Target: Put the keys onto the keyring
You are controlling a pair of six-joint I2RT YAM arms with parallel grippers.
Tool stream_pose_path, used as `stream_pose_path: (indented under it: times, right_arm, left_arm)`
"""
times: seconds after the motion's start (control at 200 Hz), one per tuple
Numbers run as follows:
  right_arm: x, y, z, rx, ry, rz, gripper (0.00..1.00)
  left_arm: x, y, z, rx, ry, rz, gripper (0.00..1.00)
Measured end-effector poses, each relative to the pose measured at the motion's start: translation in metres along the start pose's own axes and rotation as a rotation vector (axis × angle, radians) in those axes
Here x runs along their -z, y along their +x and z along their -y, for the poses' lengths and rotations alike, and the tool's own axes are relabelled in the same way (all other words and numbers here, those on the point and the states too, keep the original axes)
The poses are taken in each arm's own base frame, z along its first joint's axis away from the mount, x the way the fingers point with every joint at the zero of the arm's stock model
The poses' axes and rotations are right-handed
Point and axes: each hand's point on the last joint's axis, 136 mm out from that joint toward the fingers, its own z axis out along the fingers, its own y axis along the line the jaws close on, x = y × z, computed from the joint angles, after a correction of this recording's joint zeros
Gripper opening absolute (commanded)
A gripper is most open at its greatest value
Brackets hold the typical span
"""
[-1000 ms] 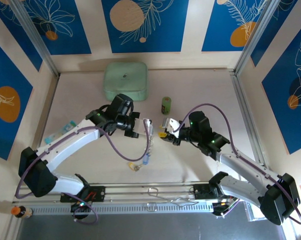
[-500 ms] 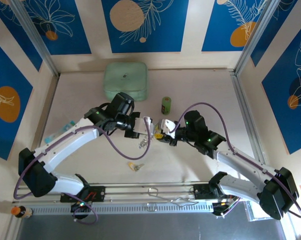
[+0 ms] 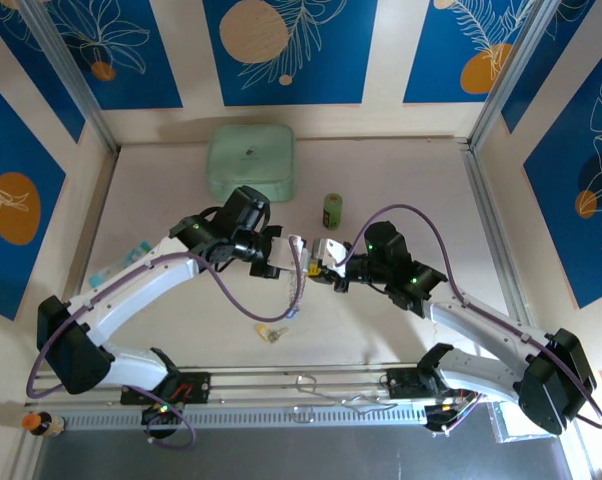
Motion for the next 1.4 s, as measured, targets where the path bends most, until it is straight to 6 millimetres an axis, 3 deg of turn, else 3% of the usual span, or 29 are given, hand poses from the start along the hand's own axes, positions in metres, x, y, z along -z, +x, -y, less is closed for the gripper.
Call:
stream_pose_path:
  times: [0.05, 0.145, 0.24, 0.31, 0.485, 0.615, 0.745, 1.025, 1.4]
  right_arm:
    - [0.0, 0.0, 0.0, 0.001, 0.0, 0.001, 0.15]
    - [0.0, -0.001, 0.001, 0.001, 0.004, 0.002, 0.0]
    - [0.0, -0.001, 0.002, -0.001, 0.009, 0.001, 0.0]
    - [0.0, -0.001, 0.002, -0.004, 0.01, 0.003, 0.0]
    - [0.003, 0.005, 0.005, -0.048, 0.004, 0.03, 0.0]
    - [0.008, 0.007, 0.008, -0.096, -0.014, 0.061, 0.0]
    - [0.01, -0.003, 0.006, -0.11, -0.048, 0.114, 0.0]
    - [0.013, -0.019, 0.002, -0.11, -0.084, 0.185, 0.0]
    - [0.01, -0.022, -0.006, -0.108, -0.106, 0.189, 0.0]
  left_arm:
    - [0.0, 0.0, 0.0, 0.0, 0.0, 0.0, 0.0]
    - [0.0, 0.0, 0.0, 0.002, 0.002, -0.002, 0.0]
    - [0.0, 0.001, 0.0, 0.005, 0.001, -0.005, 0.0]
    - [0.0, 0.001, 0.0, 0.028, -0.003, -0.004, 0.27]
    - [0.01, 0.002, -0.019, 0.176, -0.083, 0.097, 0.48]
    - [0.027, 0.009, -0.022, 0.276, -0.137, 0.231, 0.46]
    - [0.035, 0.002, -0.025, 0.335, -0.141, 0.38, 0.43]
    - [0.027, -0.006, -0.012, 0.396, -0.026, 0.582, 0.37]
    - [0.027, -0.009, -0.002, 0.353, 0.011, 0.628, 0.34]
